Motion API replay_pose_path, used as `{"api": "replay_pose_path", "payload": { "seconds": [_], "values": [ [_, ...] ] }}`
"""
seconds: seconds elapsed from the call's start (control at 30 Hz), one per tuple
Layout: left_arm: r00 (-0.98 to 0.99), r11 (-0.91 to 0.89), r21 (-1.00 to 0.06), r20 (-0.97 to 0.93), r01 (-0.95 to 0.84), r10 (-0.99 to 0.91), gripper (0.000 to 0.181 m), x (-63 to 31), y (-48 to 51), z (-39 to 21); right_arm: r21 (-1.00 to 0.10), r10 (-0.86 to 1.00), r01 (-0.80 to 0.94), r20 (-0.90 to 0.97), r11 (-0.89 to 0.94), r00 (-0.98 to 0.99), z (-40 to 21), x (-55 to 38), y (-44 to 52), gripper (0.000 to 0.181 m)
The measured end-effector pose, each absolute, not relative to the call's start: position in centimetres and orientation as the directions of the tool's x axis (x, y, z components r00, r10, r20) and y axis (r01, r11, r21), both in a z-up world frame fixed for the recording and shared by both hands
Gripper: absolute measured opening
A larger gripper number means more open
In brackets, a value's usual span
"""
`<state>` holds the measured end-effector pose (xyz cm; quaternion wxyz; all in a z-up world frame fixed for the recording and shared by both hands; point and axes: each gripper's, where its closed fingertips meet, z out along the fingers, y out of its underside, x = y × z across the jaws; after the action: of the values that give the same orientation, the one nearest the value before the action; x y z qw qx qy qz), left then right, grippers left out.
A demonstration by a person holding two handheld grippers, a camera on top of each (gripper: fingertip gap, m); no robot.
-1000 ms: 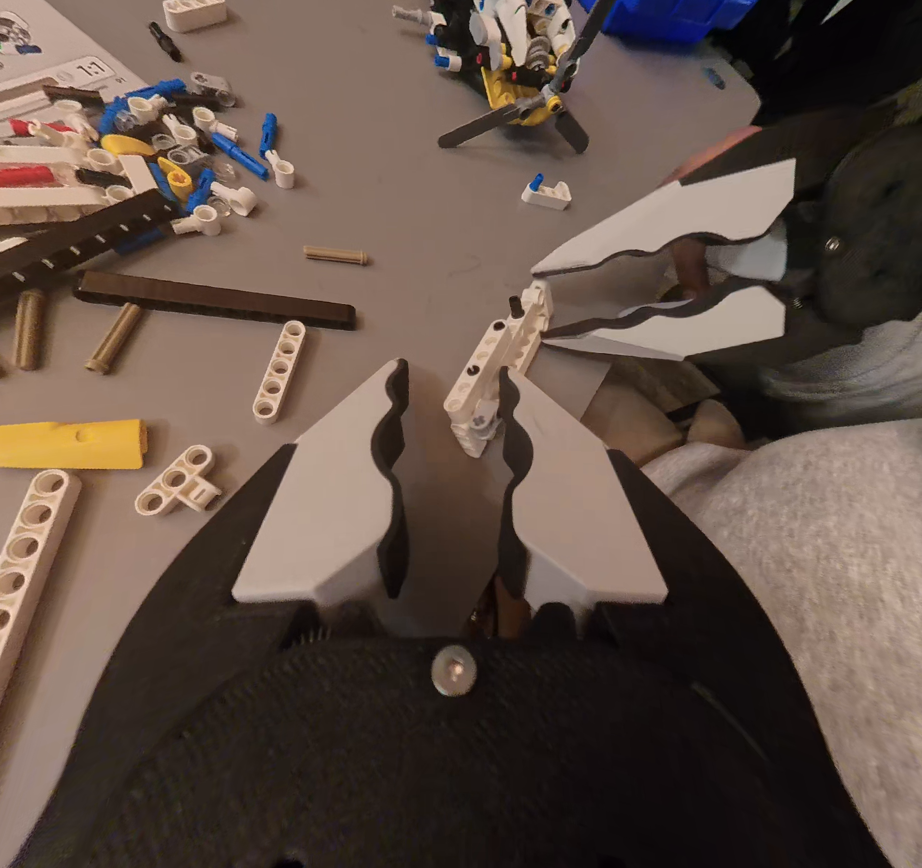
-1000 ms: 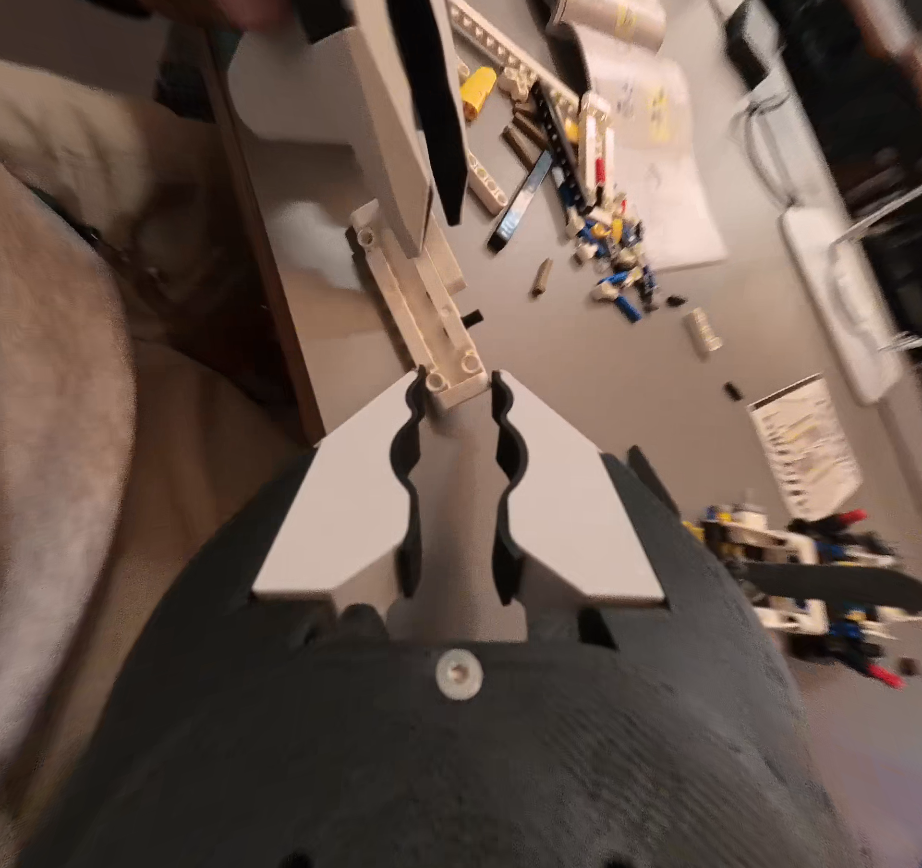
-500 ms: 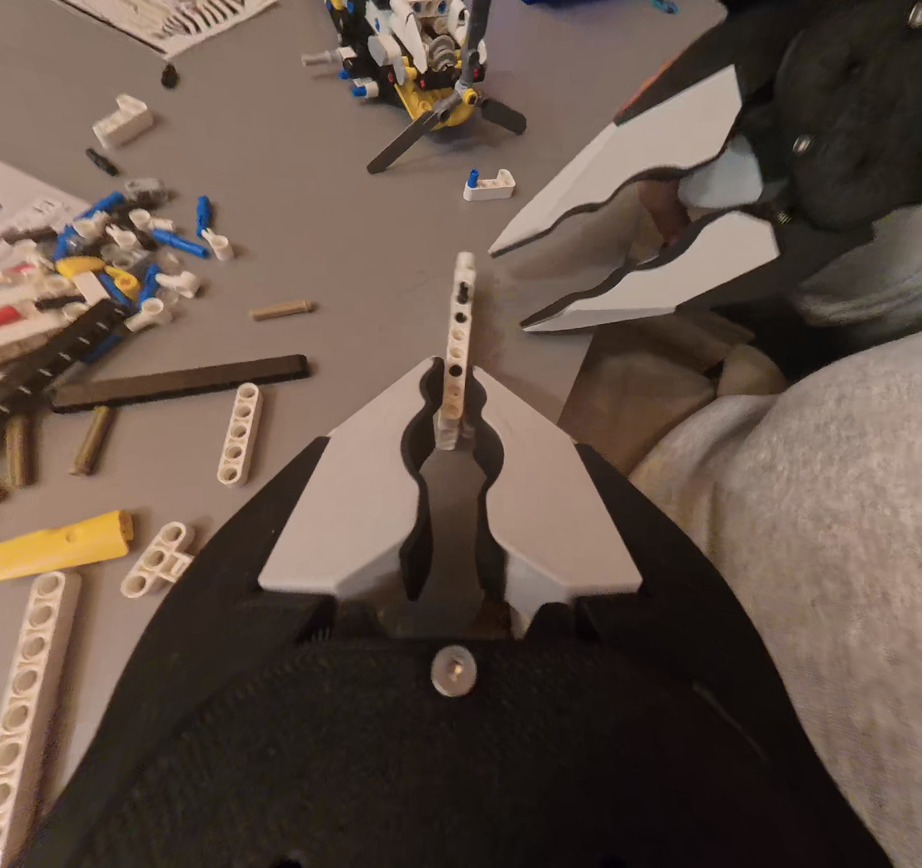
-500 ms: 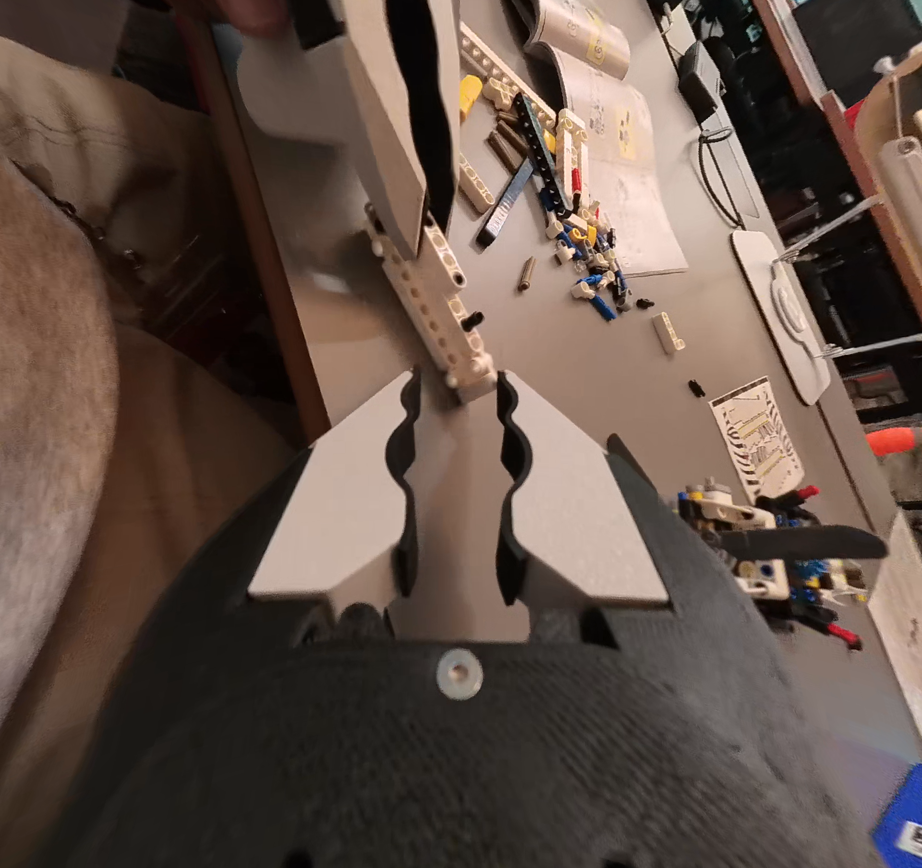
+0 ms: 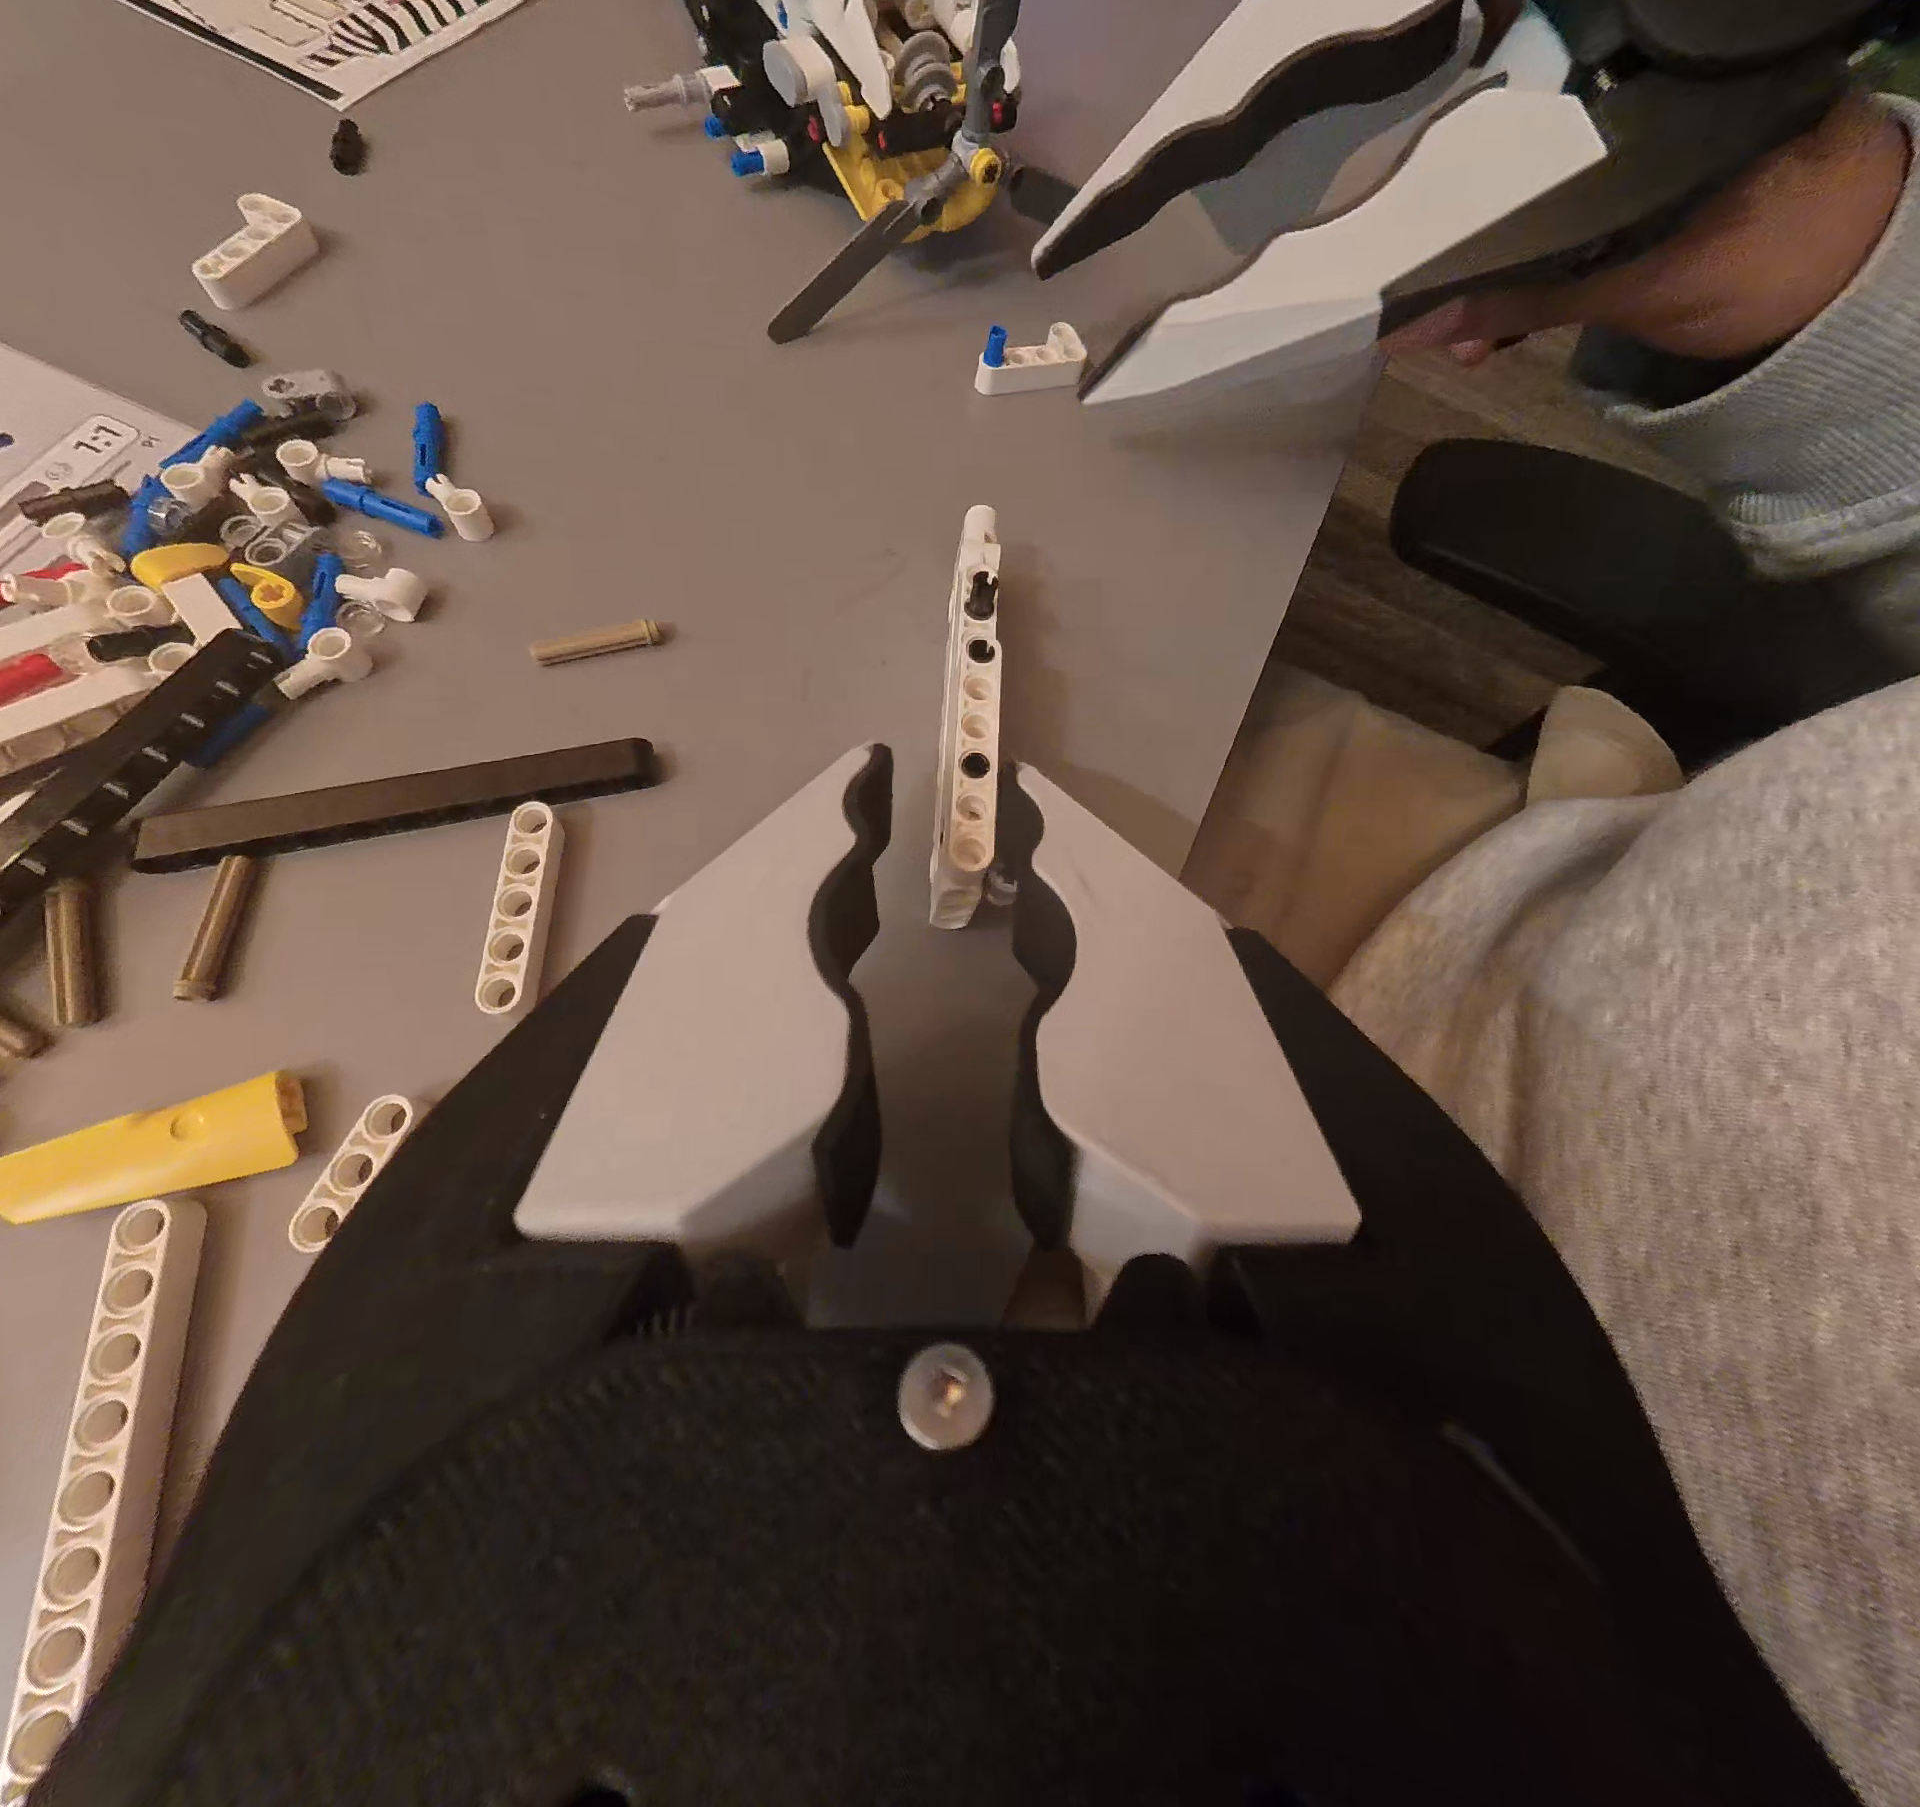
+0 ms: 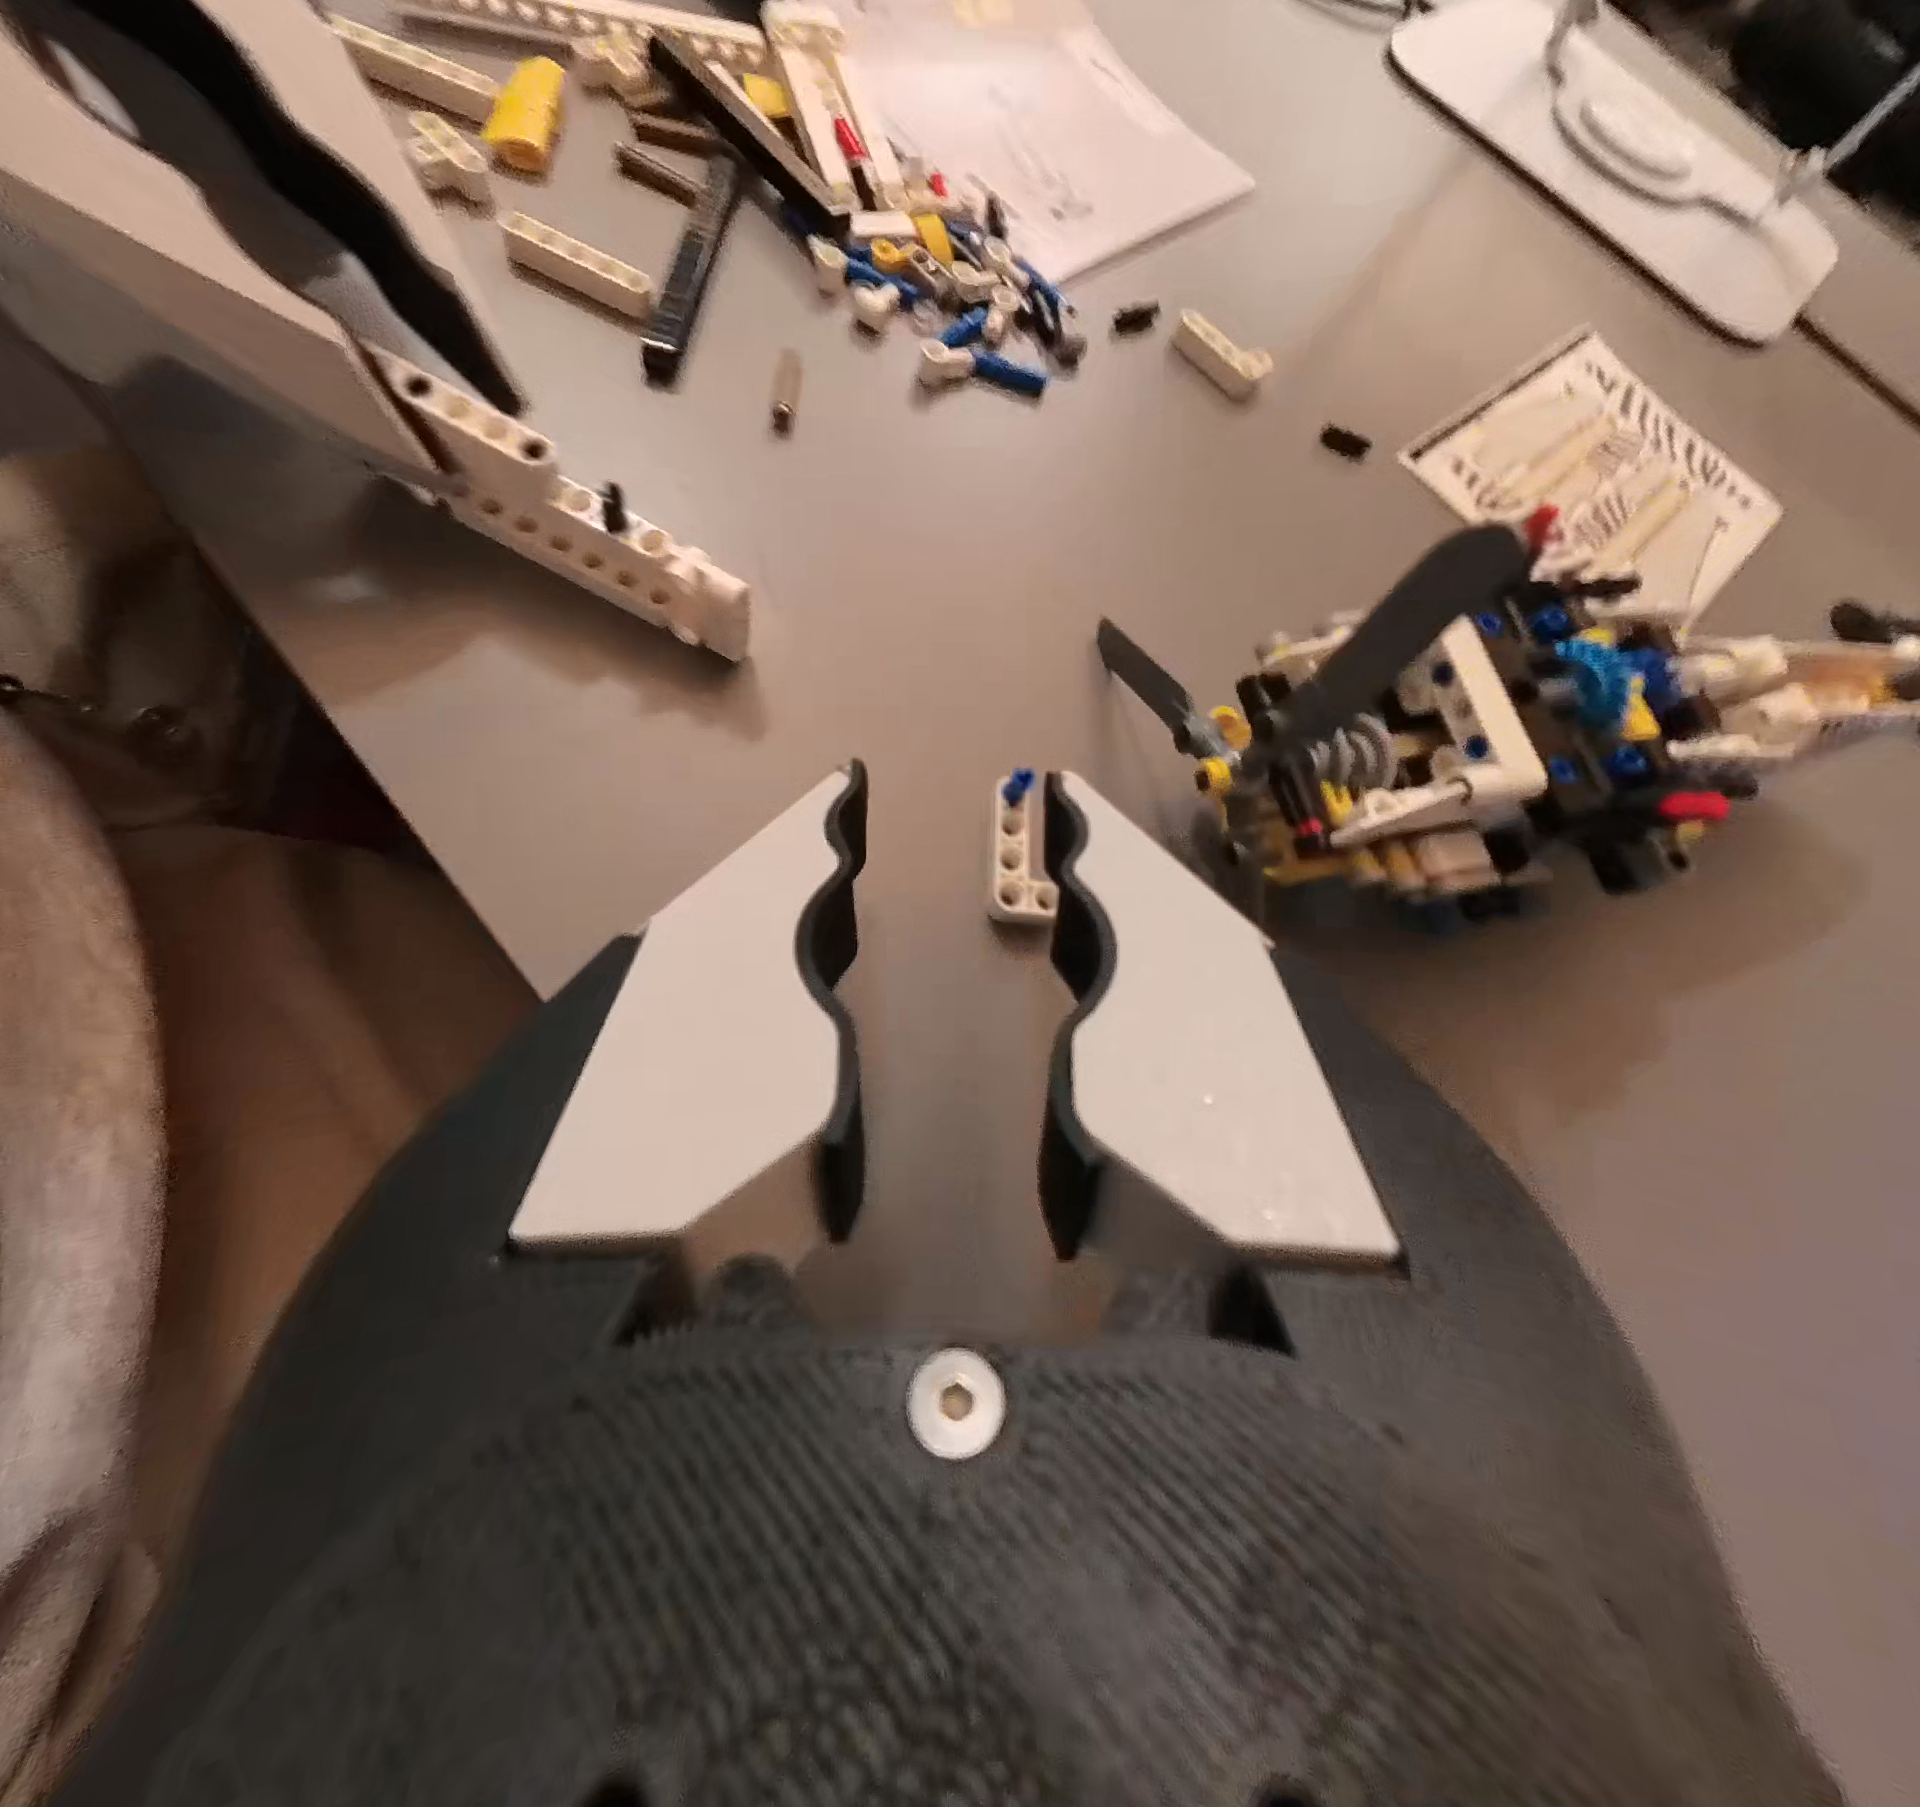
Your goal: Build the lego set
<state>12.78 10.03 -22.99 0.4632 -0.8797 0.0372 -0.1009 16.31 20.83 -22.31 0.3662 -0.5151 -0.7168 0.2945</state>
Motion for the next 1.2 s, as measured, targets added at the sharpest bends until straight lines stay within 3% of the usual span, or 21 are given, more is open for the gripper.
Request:
{"api": "replay_pose_path", "payload": {
  "seconds": [0.27,0.4,0.63,0.77,0.93,1.1,1.2],
  "values": [
    [0.981,-0.559,-0.828,0.138,0.040,-0.134,0.029,12.2,9.9,-22.5,-0.776,0.979,0.598,0.130,0.200,-0.159,-24.3,16.3,21.8,0.031],
    [0.980,-0.534,-0.842,0.158,0.071,-0.120,0.033,11.8,9.7,-21.5,-0.779,0.980,0.603,0.074,0.172,-0.184,-24.4,16.3,21.1,0.012],
    [0.967,-0.403,-0.906,0.204,0.128,-0.151,0.035,12.3,10.1,-18.1,-0.878,0.935,0.468,-0.073,0.106,-0.347,-20.7,15.8,16.5,0.006],
    [0.938,-0.324,-0.940,0.202,0.105,-0.281,0.035,14.6,10.2,-16.3,-0.883,0.732,0.444,-0.402,-0.151,-0.550,-16.8,16.5,11.4,0.006],
    [0.891,-0.193,-0.973,0.195,0.124,-0.411,0.035,17.2,9.6,-13.5,-0.682,0.319,0.528,-0.717,-0.506,-0.620,-12.0,17.5,10.3,0.006],
    [0.852,-0.161,-0.981,0.175,0.108,-0.494,0.035,19.3,8.8,-13.0,-0.635,0.262,0.650,-0.769,-0.418,-0.583,-14.0,18.5,8.5,0.006],
    [0.829,-0.181,-0.982,0.145,0.054,-0.540,0.025,20.7,8.5,-13.8,-0.604,0.185,0.710,-0.793,-0.363,-0.580,-14.3,19.4,7.3,0.006]
  ]
}}
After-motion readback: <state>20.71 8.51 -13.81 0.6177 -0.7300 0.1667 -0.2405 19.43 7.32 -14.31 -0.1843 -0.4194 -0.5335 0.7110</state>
